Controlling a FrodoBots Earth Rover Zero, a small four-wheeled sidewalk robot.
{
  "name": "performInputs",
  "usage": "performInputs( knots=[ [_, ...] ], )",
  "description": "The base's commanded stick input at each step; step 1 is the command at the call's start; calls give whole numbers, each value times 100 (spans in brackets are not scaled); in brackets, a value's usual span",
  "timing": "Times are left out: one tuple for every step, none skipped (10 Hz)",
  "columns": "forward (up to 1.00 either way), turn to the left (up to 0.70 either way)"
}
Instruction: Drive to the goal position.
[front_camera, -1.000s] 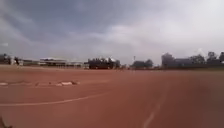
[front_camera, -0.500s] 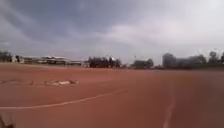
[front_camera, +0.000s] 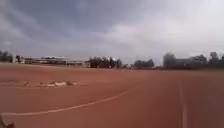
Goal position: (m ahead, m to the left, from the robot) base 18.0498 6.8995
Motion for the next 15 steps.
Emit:
performInputs(
  knots=[
    [70, 0],
    [70, 0],
    [70, 0],
    [70, 0],
    [70, 0],
    [70, 0],
    [70, 0],
    [70, 0],
    [70, 0],
    [70, 0],
    [70, 0],
    [70, 0],
    [70, 0],
    [70, 0],
    [70, 0]
  ],
)
